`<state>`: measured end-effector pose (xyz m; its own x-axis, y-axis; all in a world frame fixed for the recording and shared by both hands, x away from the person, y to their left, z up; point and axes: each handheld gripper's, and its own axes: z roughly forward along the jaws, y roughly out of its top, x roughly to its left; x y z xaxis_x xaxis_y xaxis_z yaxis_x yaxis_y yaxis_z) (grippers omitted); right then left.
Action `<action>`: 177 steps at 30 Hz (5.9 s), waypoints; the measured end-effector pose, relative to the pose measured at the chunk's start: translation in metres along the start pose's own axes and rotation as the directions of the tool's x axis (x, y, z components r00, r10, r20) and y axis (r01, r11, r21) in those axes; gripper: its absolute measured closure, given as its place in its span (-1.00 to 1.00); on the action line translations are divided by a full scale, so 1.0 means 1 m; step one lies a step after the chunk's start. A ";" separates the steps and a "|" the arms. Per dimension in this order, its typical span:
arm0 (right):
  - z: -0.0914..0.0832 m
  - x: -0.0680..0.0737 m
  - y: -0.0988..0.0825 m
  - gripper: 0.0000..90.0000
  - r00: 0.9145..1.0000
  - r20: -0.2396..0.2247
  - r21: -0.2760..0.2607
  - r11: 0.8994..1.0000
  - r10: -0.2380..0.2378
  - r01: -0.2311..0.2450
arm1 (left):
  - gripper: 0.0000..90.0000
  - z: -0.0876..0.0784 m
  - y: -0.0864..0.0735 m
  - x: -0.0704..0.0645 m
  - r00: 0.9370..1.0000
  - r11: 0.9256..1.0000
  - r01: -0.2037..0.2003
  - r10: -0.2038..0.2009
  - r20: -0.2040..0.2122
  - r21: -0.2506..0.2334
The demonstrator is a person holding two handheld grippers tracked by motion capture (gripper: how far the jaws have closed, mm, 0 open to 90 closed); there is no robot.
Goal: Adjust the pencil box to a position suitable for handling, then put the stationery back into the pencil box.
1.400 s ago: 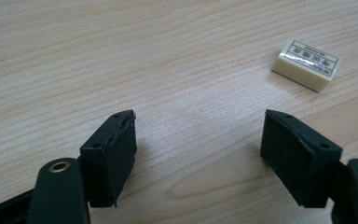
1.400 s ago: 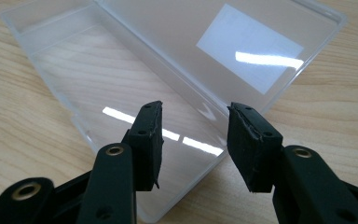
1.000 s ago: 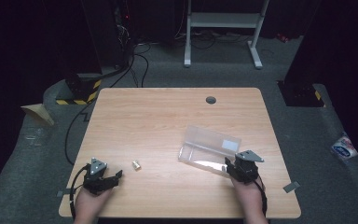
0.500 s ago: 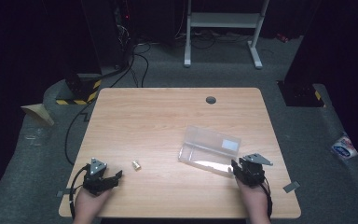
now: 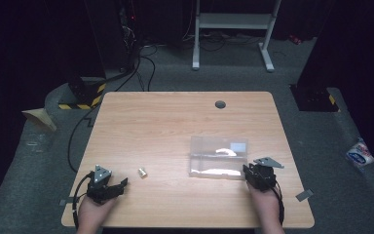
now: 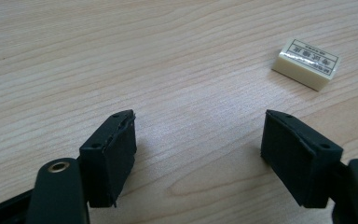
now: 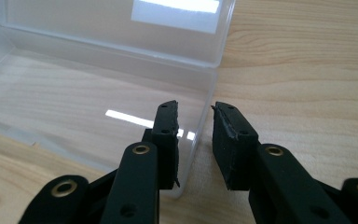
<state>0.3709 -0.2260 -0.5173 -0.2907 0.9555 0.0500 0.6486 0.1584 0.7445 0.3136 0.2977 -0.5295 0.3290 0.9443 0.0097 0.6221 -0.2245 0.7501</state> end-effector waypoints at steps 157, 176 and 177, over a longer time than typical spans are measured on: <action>-0.021 -0.015 -0.026 -0.26 0.997 0.020 0.026 0.997 -0.073 0.073 | 0.11 0.035 0.040 -0.068 0.999 0.999 -0.036 0.035 0.039 0.018; -0.022 -0.015 -0.026 -0.25 0.997 0.025 0.024 0.997 -0.076 0.075 | 0.50 0.029 0.031 -0.065 0.996 0.999 -0.020 0.022 0.084 -0.027; -0.022 -0.015 -0.026 -0.25 0.997 0.025 0.024 0.997 -0.076 0.075 | 0.50 0.030 0.031 -0.066 0.996 0.999 -0.017 0.019 0.086 -0.028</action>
<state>0.3428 -0.2495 -0.5234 -0.3214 0.9467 -0.0230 0.6416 0.2356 0.7300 0.3321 0.2216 -0.5266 0.4006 0.9157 -0.0328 0.5965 -0.2334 0.7679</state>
